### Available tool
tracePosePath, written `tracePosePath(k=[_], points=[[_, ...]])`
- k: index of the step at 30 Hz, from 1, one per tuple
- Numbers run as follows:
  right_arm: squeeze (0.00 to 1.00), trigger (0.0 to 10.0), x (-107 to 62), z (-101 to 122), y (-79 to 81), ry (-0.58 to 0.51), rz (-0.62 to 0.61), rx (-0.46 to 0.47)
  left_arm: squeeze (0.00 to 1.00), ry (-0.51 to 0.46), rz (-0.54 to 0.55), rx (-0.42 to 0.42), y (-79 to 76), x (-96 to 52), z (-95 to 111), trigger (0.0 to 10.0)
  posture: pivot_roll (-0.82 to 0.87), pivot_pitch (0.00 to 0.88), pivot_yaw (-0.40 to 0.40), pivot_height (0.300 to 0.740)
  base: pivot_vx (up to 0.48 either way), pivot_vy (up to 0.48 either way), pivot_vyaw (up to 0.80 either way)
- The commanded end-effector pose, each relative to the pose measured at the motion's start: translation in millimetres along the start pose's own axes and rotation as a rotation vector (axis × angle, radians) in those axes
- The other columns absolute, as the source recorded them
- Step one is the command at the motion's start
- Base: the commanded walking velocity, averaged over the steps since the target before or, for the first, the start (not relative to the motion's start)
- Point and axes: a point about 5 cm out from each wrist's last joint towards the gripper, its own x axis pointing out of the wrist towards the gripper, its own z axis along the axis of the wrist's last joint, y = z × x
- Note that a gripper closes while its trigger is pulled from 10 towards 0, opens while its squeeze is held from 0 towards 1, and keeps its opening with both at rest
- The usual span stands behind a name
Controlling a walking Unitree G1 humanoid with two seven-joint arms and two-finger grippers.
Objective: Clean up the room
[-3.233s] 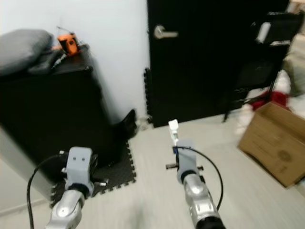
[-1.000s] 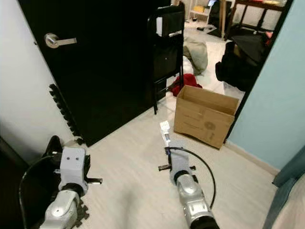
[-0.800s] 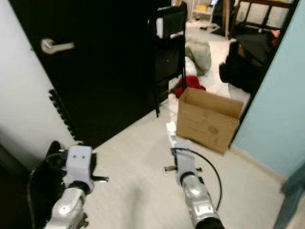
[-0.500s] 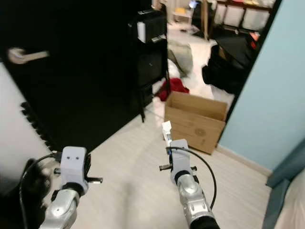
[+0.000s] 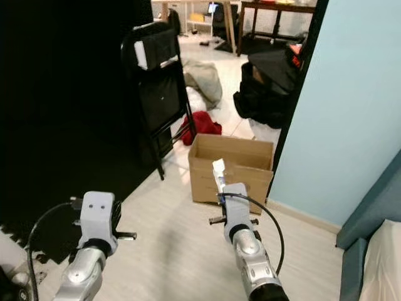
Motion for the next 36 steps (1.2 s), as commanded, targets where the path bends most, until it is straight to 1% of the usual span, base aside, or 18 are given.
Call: tracePosePath(k=[1, 19, 27, 36], points=[[0.00, 10.0, -1.7, -4.2, -0.9, 0.013, -0.008, 0.015, 0.00, 0.025, 0.002, -0.003, 0.7, -2.3, -5.2, 10.0, 0.00, 0.097, 0.013, 0.740, 0.352, 0.000, 0.00], [0.00, 10.0, -1.1, -5.6, -3.9, 0.027, -0.032, 0.018, 0.00, 0.025, -0.006, -0.003, 0.4, -2.0, -5.0, 10.0, 0.00, 0.101, 0.016, 0.740, 0.352, 0.000, 0.00], [0.00, 10.0, -1.0, -5.0, -5.2, 0.024, -0.036, 0.022, 0.00, 0.024, -0.009, -0.005, 0.2, -1.6, -4.6, 10.0, 0.00, 0.101, 0.018, 0.740, 0.346, 0.000, -0.74], [0.00, 10.0, -0.8, -4.1, -3.8, 0.019, -0.036, 0.020, 0.00, 0.023, -0.015, -0.004, 0.0, -0.8, -4.1, 10.0, 0.00, 0.102, 0.023, 0.740, 0.349, 0.000, 0.00]])
